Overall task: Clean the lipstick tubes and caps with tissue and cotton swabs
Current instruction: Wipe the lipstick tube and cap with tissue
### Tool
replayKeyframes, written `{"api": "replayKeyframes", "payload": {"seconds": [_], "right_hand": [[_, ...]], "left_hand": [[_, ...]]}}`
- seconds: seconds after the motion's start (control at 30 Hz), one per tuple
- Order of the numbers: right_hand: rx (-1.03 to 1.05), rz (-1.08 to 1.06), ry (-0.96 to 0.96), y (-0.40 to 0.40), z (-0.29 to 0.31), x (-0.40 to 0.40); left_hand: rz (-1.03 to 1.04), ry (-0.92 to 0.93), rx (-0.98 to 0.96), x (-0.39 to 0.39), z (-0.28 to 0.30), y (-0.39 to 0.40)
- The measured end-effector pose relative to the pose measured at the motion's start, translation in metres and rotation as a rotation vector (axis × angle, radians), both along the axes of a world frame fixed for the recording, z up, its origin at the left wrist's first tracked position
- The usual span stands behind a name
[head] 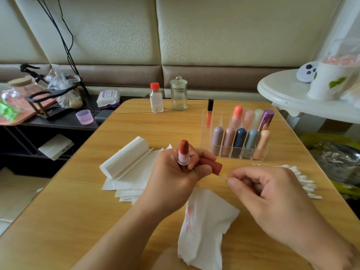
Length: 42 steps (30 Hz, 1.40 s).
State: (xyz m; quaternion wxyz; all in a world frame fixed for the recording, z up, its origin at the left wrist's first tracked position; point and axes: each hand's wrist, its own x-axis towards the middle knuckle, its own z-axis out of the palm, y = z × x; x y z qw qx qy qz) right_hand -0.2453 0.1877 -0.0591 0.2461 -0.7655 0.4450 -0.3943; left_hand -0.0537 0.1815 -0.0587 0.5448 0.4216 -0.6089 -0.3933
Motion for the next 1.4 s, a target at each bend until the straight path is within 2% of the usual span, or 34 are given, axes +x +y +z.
{"api": "replayKeyframes", "payload": {"seconds": [0.07,0.13,0.2,0.27,0.37,0.43,0.53,0.6,0.7,0.77,0.87,0.97,1.03,1.13,1.2,1.3,1.4], "right_hand": [[0.052,0.047,-0.098,-0.0001,0.0027,-0.0004],[0.071,-0.010,-0.191,-0.0029,0.0020,-0.0019],[0.036,-0.067,-0.107,-0.0051,-0.0012,-0.0016],[0.050,-0.030,-0.031,-0.0029,-0.0014,-0.0001],[0.124,0.052,-0.107,-0.0022,0.0019,-0.0022],[0.118,-0.007,-0.172,-0.0050,0.0010,-0.0046],[0.054,-0.064,-0.063,-0.0070,-0.0025,-0.0043],[0.078,-0.011,-0.013,-0.0054,-0.0019,-0.0037],[0.162,0.081,-0.108,-0.0043,0.0027,-0.0055],[0.168,0.022,-0.200,-0.0059,0.0030,-0.0070],[0.098,-0.059,-0.109,-0.0068,-0.0002,-0.0067],[0.117,0.004,0.005,-0.0047,0.0016,-0.0056],[0.172,0.074,-0.074,-0.0035,0.0048,-0.0059],[0.188,-0.002,-0.223,-0.0055,0.0044,-0.0078],[0.133,-0.044,-0.126,-0.0069,0.0011,-0.0078],[0.150,0.028,0.000,-0.0047,0.0032,-0.0070],[0.239,0.057,-0.216,-0.0045,0.0053,-0.0086]], "left_hand": [[-0.007,0.011,0.005,0.0008,0.0002,0.0002],[-0.009,0.011,0.009,0.0011,0.0004,-0.0001],[-0.007,0.008,0.009,0.0009,-0.0002,-0.0006],[-0.001,-0.006,0.008,0.0020,-0.0014,-0.0012],[0.002,-0.015,0.009,0.0045,-0.0031,-0.0022],[0.007,-0.031,0.009,0.0053,-0.0026,-0.0028],[0.026,-0.032,0.020,0.0059,-0.0016,-0.0032],[0.040,-0.022,0.031,0.0067,-0.0015,-0.0035],[0.042,-0.016,0.025,0.0068,-0.0018,-0.0045],[0.032,-0.016,0.020,0.0057,-0.0014,-0.0045],[0.035,-0.022,0.012,0.0056,-0.0013,-0.0040],[0.049,-0.032,0.009,0.0072,-0.0023,-0.0046],[0.049,-0.032,0.009,0.0073,-0.0033,-0.0055],[0.044,-0.036,0.013,0.0065,-0.0027,-0.0057],[0.046,-0.045,0.012,0.0062,-0.0020,-0.0050],[0.053,-0.040,0.011,0.0072,-0.0021,-0.0053],[0.058,-0.037,0.007,0.0076,-0.0024,-0.0057]]}}
